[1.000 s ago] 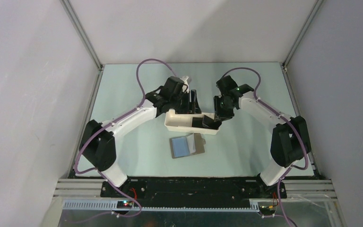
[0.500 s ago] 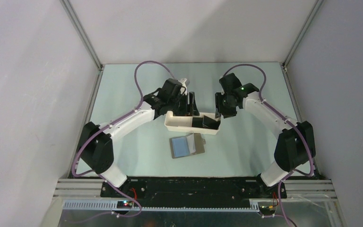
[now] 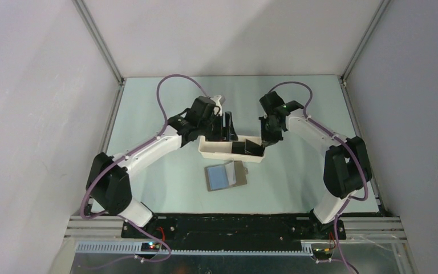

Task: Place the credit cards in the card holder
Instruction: Pick up the credit card from the storage box.

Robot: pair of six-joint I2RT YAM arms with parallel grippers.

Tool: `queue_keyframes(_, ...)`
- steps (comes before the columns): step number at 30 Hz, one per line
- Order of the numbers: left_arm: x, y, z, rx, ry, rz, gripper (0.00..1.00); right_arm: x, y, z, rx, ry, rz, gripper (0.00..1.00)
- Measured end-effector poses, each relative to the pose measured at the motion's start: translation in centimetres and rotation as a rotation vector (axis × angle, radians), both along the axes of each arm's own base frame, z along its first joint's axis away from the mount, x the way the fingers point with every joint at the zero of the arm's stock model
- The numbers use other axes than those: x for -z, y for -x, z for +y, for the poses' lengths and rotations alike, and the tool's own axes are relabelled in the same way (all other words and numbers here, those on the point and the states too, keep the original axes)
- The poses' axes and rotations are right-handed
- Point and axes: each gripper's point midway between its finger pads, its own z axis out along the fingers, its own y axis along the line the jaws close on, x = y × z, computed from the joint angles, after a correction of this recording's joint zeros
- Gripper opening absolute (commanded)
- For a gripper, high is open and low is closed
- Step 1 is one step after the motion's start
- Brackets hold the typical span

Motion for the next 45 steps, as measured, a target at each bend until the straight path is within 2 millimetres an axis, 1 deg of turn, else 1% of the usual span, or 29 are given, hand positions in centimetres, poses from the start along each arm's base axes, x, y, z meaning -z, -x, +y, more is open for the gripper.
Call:
queue_keyframes(5, -0.9, -0.2, 0.7, -0.009, 0.004, -0.030, 0.77, -0.2, -0.1, 0.0, -0.002, -0.001, -0.005, 0.00)
queue_keyframes(6, -1.1, -0.2, 0.8, -0.009, 0.005, -0.039, 0.79, -0.4, -0.2, 0.1, -0.002, -0.003, -0.011, 0.00)
queue_keyframes(9, -1.5, -0.1, 1.4, -0.009, 0.002, -0.059, 0.82, -1.4, -0.5, 0.2, -0.014, -0.015, -0.039, 0.00)
queue_keyframes(12, -2.2, -0.1, 1.8, 0.001, 0.002, -0.091, 0.85, -3.6, -0.7, 0.6, -0.040, -0.051, -0.089, 0.00)
queue_keyframes(14, -3.0, 0.1, 2.0, 0.019, 0.004, -0.120, 0.86, -6.1, -0.7, 1.1, -0.075, -0.096, -0.138, 0.00)
queue_keyframes(16, -3.9, 0.4, 2.1, 0.052, 0.011, -0.156, 0.86, -8.5, -0.2, 1.6, -0.122, -0.148, -0.188, 0.00)
queue_keyframes(18, -4.9, 0.9, 2.1, 0.094, 0.024, -0.189, 0.85, -10.8, 0.7, 2.1, -0.181, -0.207, -0.231, 0.00)
queue_keyframes(20, -5.8, 1.6, 1.9, 0.160, 0.043, -0.222, 0.84, -13.1, 2.2, 2.6, -0.259, -0.283, -0.261, 0.00)
queue_keyframes(24, -7.8, 4.2, 0.9, 0.341, 0.120, -0.270, 0.84, -16.4, 5.9, 3.6, -0.428, -0.431, -0.281, 0.00)
queue_keyframes(26, -8.8, 5.9, 0.4, 0.441, 0.175, -0.284, 0.84, -17.8, 7.9, 4.0, -0.512, -0.503, -0.279, 0.00)
queue_keyframes(29, -10.2, 8.3, -0.3, 0.575, 0.265, -0.277, 0.83, -19.3, 10.6, 4.5, -0.615, -0.600, -0.263, 0.00)
queue_keyframes(32, -10.9, 10.1, -0.7, 0.666, 0.331, -0.251, 0.83, -20.4, 12.9, 5.1, -0.698, -0.686, -0.235, 0.00)
queue_keyframes(34, -11.2, 11.1, -0.9, 0.717, 0.370, -0.227, 0.80, -20.8, 13.9, 5.5, -0.741, -0.730, -0.215, 0.00)
queue_keyframes(36, -11.4, 12.0, -1.2, 0.762, 0.400, -0.204, 0.74, -21.1, 14.9, 5.7, -0.775, -0.767, -0.195, 0.00)
queue_keyframes(37, -11.5, 12.3, -1.4, 0.778, 0.410, -0.195, 0.68, -21.2, 15.2, 5.9, -0.786, -0.780, -0.188, 0.00)
queue_keyframes(38, -11.6, 12.6, -1.6, 0.800, 0.423, -0.186, 0.65, -21.4, 15.5, 6.0, -0.801, -0.792, -0.181, 0.00)
queue_keyframes(39, -11.7, 13.0, -1.8, 0.818, 0.435, -0.175, 0.56, -21.4, 15.8, 6.1, -0.812, -0.805, -0.171, 0.00)
queue_keyframes(40, -11.9, 13.3, -2.0, 0.832, 0.443, -0.167, 0.52, -21.5, 16.1, 6.2, -0.821, -0.814, -0.162, 0.00)
queue_keyframes(41, -12.0, 13.6, -2.2, 0.847, 0.453, -0.157, 0.43, -21.4, 16.2, 6.3, -0.827, -0.821, -0.153, 0.00)
queue_keyframes(42, -12.1, 13.8, -2.3, 0.859, 0.461, -0.150, 0.39, -21.4, 16.3, 6.4, -0.834, -0.827, -0.144, 0.00)
queue_keyframes(44, -12.2, 14.1, -2.6, 0.879, 0.476, -0.132, 0.17, -21.1, 16.4, 6.7, -0.839, -0.832, -0.124, 0.00)
queue_keyframes(45, -12.2, 14.3, -2.7, 0.887, 0.483, -0.120, 0.09, -21.0, 16.4, 6.8, -0.840, -0.832, -0.118, 0.00)
